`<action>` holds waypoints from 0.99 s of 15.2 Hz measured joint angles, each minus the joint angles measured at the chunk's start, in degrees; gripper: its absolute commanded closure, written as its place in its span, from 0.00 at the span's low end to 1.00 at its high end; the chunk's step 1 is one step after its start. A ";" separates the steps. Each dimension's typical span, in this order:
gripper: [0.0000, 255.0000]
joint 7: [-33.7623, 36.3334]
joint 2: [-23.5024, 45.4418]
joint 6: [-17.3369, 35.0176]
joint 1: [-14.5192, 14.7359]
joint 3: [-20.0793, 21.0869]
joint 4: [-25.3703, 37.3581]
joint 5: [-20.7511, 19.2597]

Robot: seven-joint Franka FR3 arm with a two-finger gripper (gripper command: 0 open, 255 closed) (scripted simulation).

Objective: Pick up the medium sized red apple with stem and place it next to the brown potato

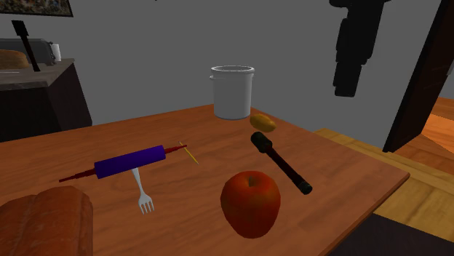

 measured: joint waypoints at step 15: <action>0.00 -10.76 40.37 0.01 6.08 7.16 20.86 -9.53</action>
